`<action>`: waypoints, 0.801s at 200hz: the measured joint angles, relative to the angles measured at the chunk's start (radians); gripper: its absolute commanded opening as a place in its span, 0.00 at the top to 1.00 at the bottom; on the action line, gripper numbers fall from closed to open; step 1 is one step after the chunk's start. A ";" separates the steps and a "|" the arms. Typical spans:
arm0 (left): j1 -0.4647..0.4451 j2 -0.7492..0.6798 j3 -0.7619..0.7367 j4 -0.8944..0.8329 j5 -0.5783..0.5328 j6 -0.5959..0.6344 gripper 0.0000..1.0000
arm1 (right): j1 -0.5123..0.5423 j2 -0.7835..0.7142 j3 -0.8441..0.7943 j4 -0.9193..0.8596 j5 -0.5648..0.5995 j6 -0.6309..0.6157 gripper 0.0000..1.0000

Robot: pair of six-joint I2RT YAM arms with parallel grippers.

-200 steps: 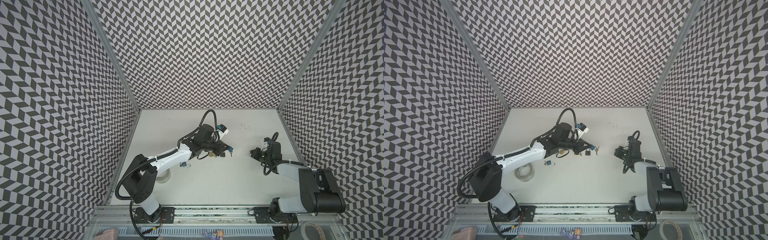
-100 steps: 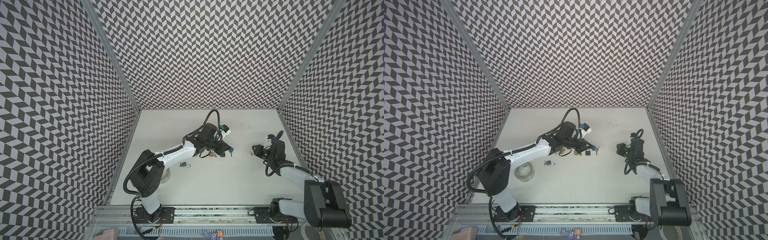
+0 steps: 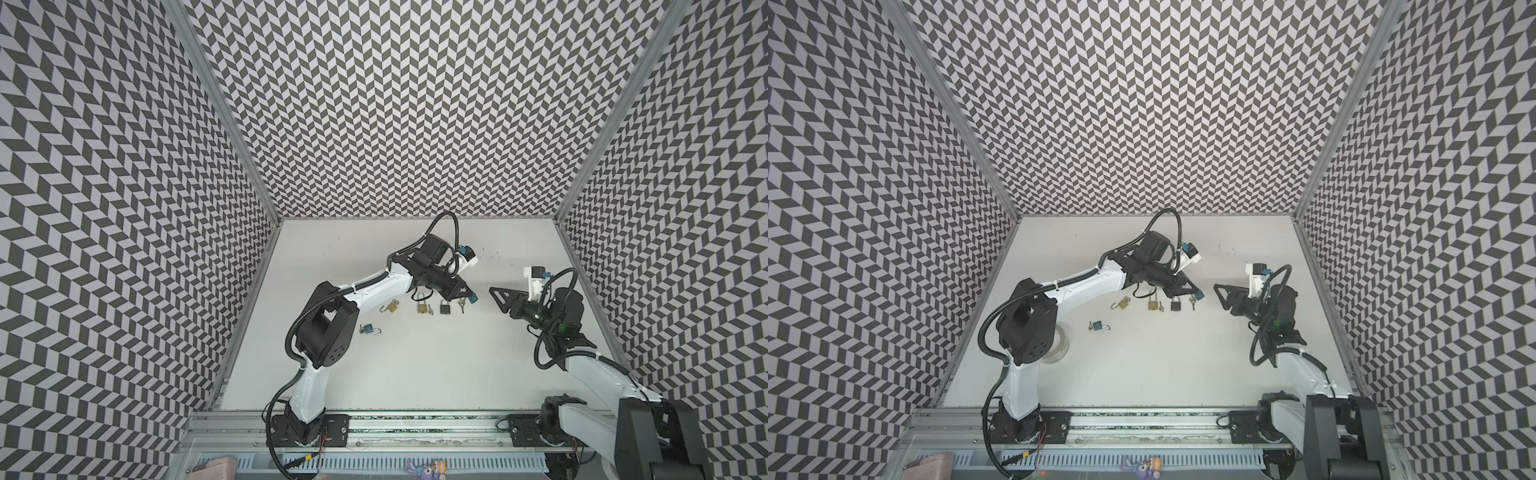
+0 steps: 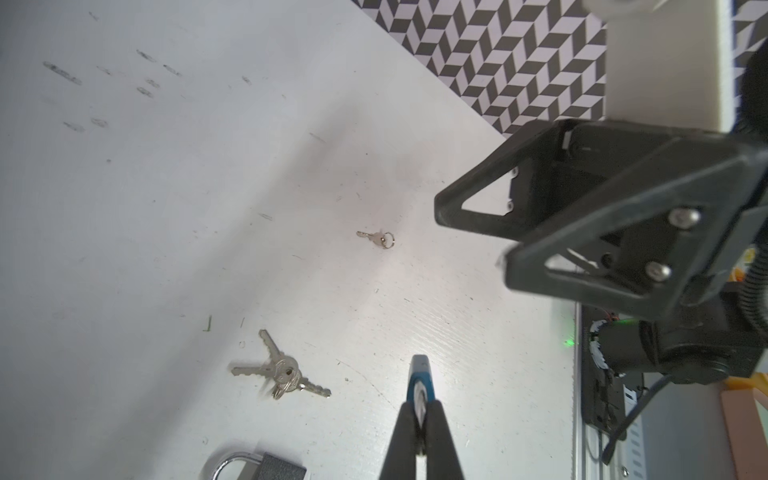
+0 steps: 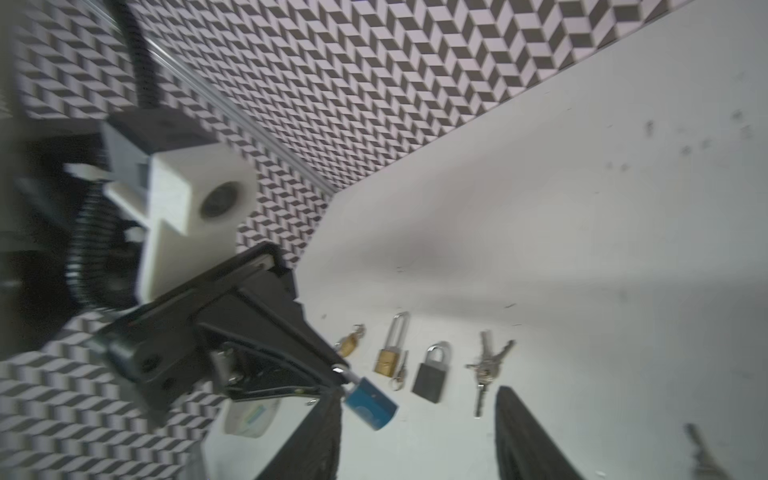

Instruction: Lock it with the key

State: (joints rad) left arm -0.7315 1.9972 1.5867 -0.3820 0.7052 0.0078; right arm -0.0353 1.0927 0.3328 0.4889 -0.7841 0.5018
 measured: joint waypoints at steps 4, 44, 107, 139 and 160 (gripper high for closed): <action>0.007 -0.005 -0.004 0.002 0.013 0.003 1.00 | 0.002 0.002 -0.003 0.029 -0.024 0.009 0.34; 0.080 -0.101 -0.065 0.009 0.148 0.025 1.00 | 0.069 0.041 0.000 0.246 -0.177 0.067 0.35; 0.069 -0.135 -0.080 0.022 0.270 0.047 1.00 | 0.153 0.081 0.039 0.260 -0.242 0.039 0.44; 0.068 -0.135 -0.080 0.021 0.293 0.055 1.00 | 0.160 0.105 0.050 0.258 -0.253 0.036 0.61; 0.068 -0.135 -0.080 0.021 0.298 0.056 1.00 | 0.169 0.117 0.058 0.259 -0.262 0.033 0.71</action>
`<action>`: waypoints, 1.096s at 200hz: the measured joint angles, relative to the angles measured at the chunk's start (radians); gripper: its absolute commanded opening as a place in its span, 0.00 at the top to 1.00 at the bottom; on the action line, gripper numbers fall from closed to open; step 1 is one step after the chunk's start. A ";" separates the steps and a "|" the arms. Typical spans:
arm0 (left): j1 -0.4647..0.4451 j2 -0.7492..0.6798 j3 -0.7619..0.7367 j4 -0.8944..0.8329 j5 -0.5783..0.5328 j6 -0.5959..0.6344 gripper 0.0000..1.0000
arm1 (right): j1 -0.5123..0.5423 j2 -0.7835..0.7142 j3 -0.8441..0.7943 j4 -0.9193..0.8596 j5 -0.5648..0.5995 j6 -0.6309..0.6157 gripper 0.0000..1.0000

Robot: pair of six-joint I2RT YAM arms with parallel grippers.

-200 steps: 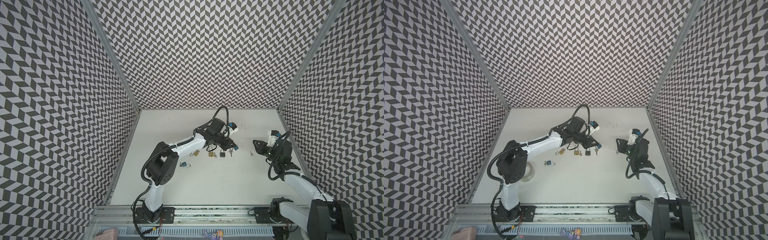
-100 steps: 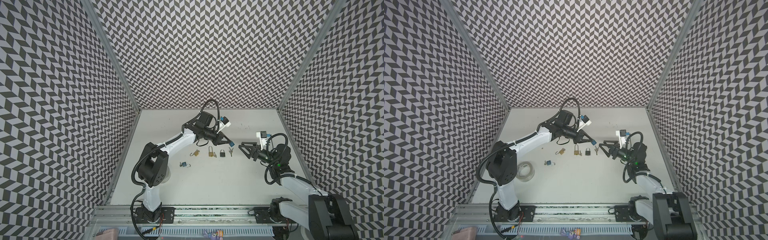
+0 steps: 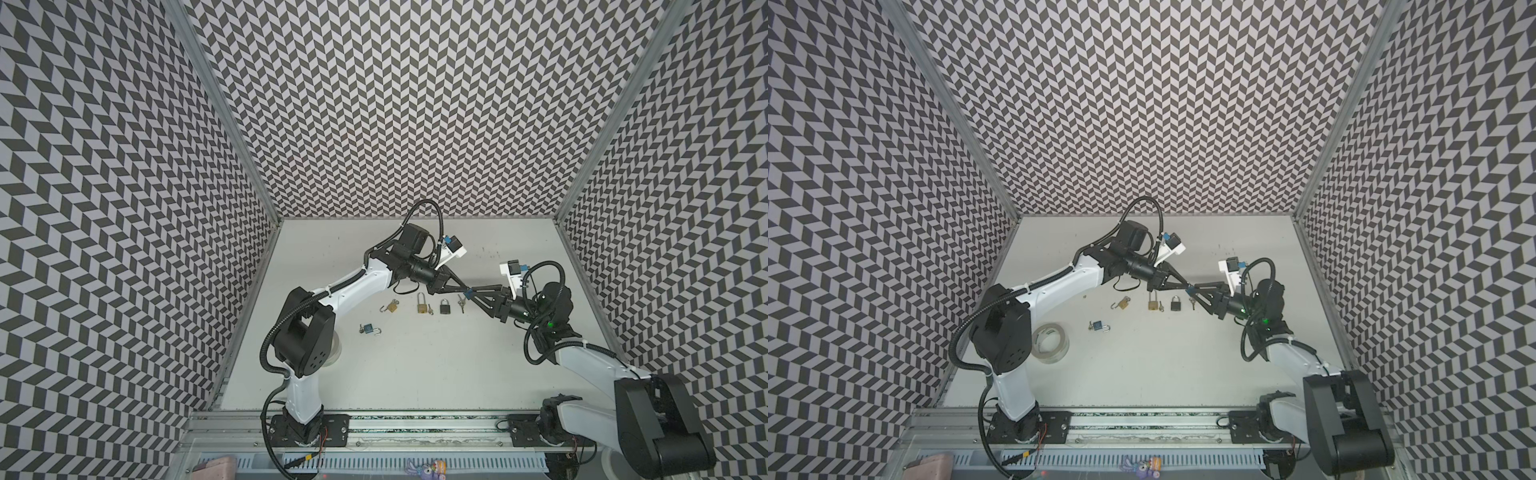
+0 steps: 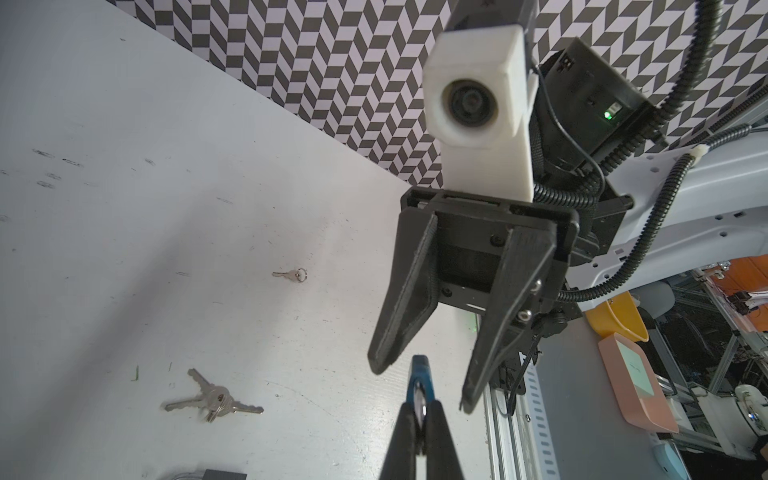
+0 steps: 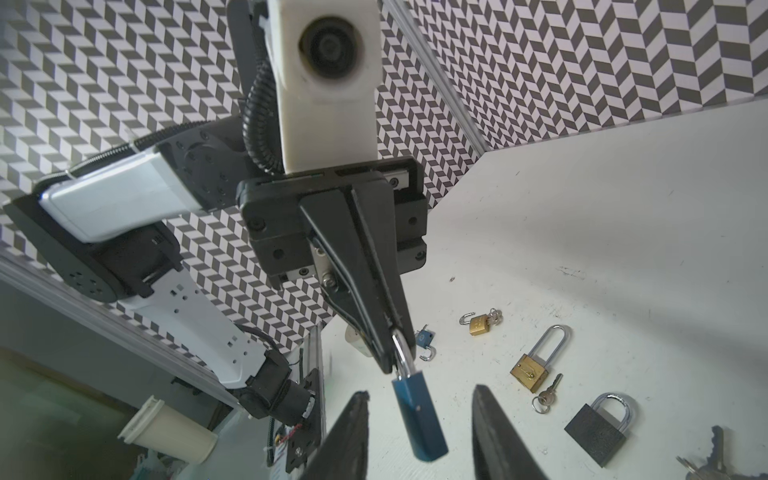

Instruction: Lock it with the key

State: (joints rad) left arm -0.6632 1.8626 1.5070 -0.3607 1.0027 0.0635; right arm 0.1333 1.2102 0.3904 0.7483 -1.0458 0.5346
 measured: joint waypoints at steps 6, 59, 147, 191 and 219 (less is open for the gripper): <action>0.000 0.000 0.000 0.000 0.001 0.000 1.00 | 0.003 0.002 0.000 0.000 -0.002 0.000 0.74; 0.004 0.001 0.000 -0.003 0.007 0.003 1.00 | 0.009 0.007 0.000 0.006 -0.018 0.001 0.89; 0.010 -0.003 -0.005 0.037 -0.002 -0.040 0.38 | 0.013 -0.006 0.000 -0.030 0.023 -0.003 1.00; 0.043 -0.126 -0.098 0.128 -0.206 -0.137 0.14 | 0.014 -0.076 0.002 -0.276 0.304 -0.034 1.00; 0.056 -0.219 -0.139 0.170 -0.397 -0.174 0.10 | 0.014 -0.073 0.001 -0.388 0.486 -0.016 1.00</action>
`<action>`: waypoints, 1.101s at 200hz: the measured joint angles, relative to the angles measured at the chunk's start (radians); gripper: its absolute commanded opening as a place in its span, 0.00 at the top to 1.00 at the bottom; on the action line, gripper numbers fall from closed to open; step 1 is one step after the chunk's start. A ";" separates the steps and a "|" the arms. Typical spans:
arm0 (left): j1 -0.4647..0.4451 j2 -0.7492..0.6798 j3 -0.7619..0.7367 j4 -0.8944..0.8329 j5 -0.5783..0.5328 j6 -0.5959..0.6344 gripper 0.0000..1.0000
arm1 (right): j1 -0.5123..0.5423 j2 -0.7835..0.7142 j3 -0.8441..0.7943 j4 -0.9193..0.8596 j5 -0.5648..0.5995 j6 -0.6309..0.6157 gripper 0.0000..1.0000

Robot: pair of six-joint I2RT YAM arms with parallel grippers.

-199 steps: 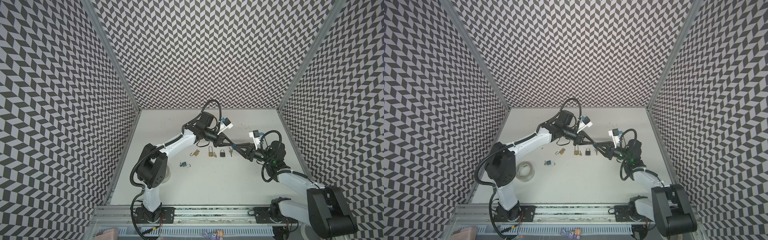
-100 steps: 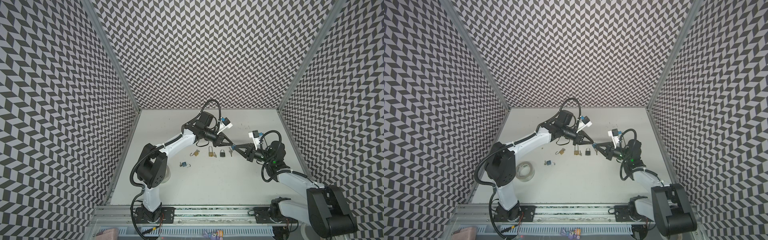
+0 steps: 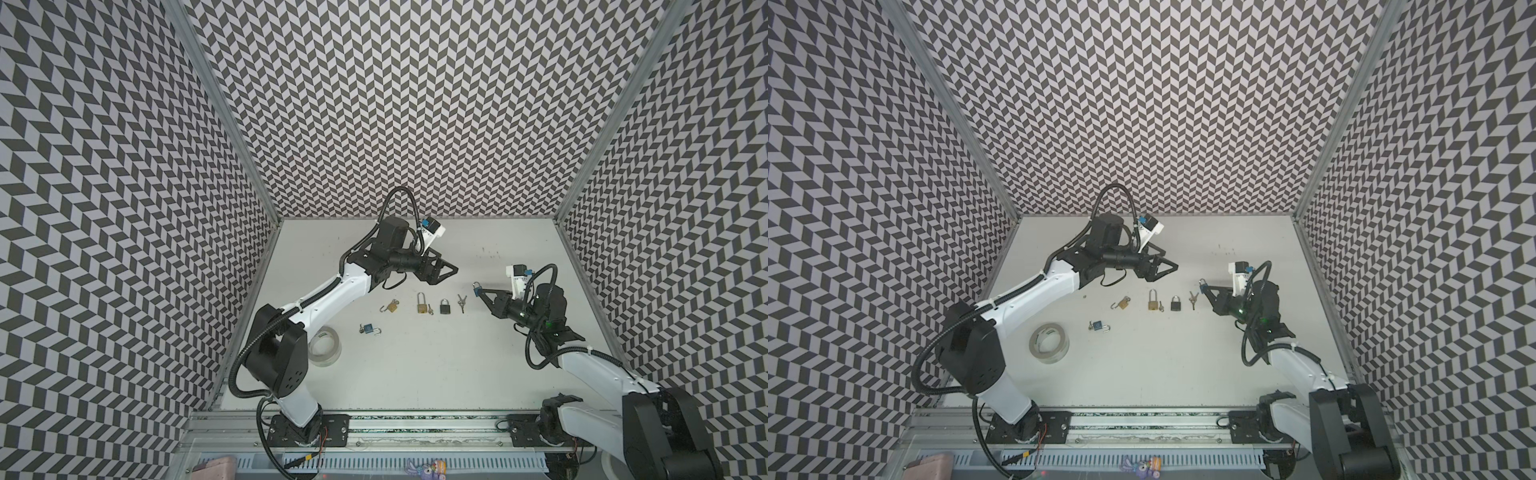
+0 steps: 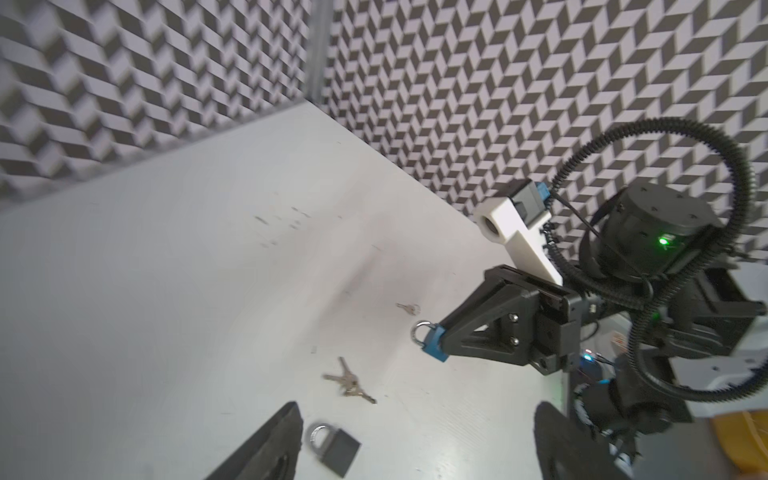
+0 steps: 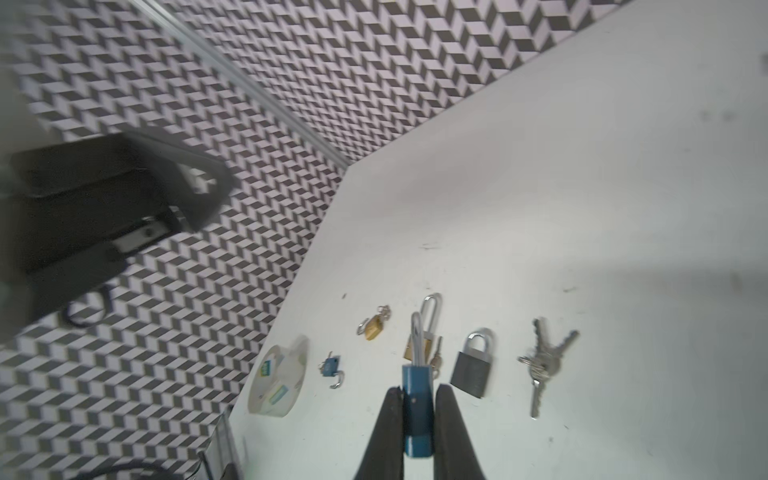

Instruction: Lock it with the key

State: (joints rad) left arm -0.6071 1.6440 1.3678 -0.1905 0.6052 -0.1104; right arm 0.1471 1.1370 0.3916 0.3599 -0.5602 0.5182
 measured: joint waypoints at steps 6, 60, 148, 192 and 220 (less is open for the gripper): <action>0.000 -0.019 -0.016 0.009 -0.040 -0.008 0.10 | -0.001 0.007 0.000 -0.016 0.028 0.003 1.00; -0.001 -0.100 -0.146 0.034 -0.215 -0.048 0.10 | -0.006 0.182 0.008 -0.087 0.142 0.013 1.00; 0.004 -0.134 -0.192 0.033 -0.270 -0.063 0.11 | -0.026 0.315 0.041 -0.082 0.179 0.017 0.97; 0.006 -0.134 -0.193 0.033 -0.272 -0.063 0.11 | -0.042 0.344 0.042 -0.065 0.182 0.016 0.89; 0.006 -0.134 -0.193 0.033 -0.272 -0.063 0.11 | -0.047 0.367 0.042 -0.048 0.179 0.014 0.84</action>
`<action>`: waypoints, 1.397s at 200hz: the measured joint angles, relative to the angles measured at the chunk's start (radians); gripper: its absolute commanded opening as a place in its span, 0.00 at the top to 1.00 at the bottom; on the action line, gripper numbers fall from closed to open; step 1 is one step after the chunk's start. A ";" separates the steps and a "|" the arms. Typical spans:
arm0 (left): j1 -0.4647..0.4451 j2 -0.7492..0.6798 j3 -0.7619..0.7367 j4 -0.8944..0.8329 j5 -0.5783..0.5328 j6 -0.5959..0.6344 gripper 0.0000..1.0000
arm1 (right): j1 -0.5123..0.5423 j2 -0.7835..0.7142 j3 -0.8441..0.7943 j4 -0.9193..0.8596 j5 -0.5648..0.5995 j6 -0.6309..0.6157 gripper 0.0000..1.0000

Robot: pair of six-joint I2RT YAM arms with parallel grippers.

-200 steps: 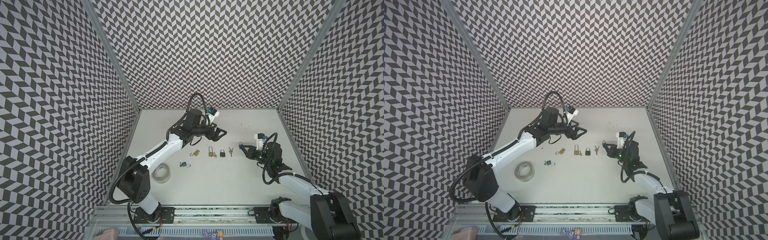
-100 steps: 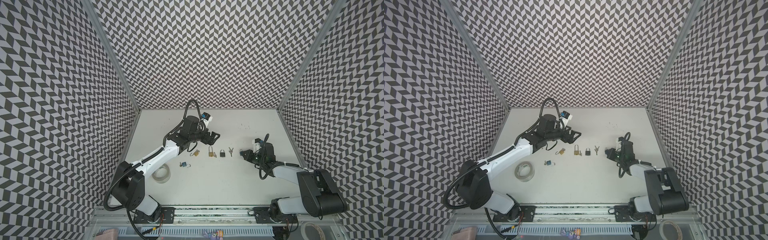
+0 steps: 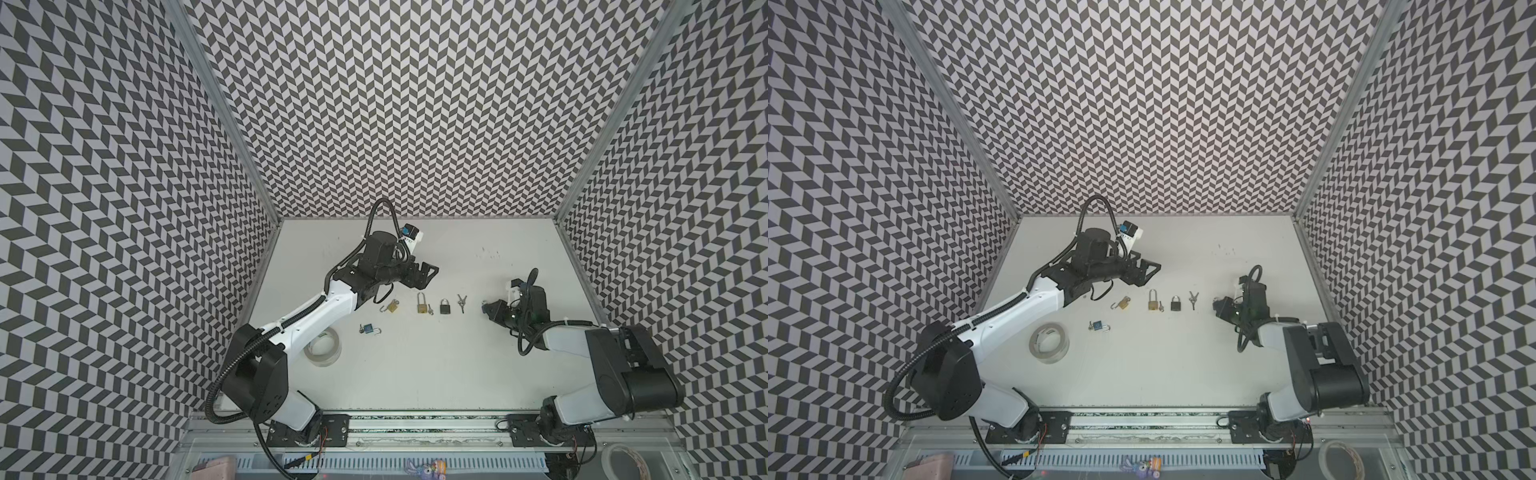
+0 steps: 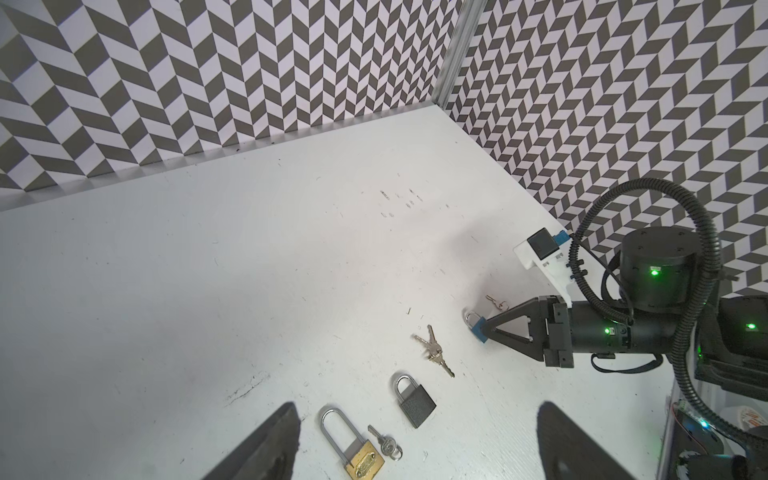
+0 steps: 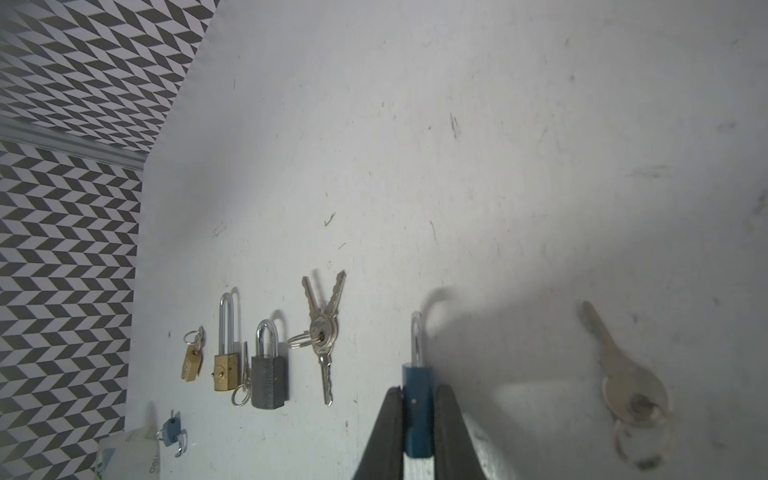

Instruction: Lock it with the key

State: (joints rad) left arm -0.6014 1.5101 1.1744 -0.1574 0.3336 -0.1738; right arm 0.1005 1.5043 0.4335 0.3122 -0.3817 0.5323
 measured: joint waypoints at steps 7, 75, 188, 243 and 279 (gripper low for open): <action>0.000 0.000 0.000 0.000 0.000 0.000 0.11 | -0.001 0.004 0.002 0.004 0.000 0.000 0.83; 0.000 0.000 -0.002 0.000 -0.001 0.000 0.11 | -0.013 0.021 0.004 0.023 0.000 -0.004 0.73; 0.174 -0.187 -0.246 0.137 -0.011 -0.151 0.07 | 0.186 -0.282 0.125 -0.134 0.240 -0.142 0.00; 0.306 -0.303 -0.396 0.180 -0.013 -0.259 0.07 | 0.427 -0.264 0.169 -0.148 0.340 -0.176 0.00; 0.385 -0.367 -0.468 0.196 -0.011 -0.331 0.08 | 0.497 -0.149 0.244 -0.170 0.331 -0.215 0.00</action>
State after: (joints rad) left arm -0.2161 1.1435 0.7059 0.0391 0.3225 -0.5049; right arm 0.5972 1.3556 0.6777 0.1425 -0.0505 0.3176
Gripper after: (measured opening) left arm 0.923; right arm 0.999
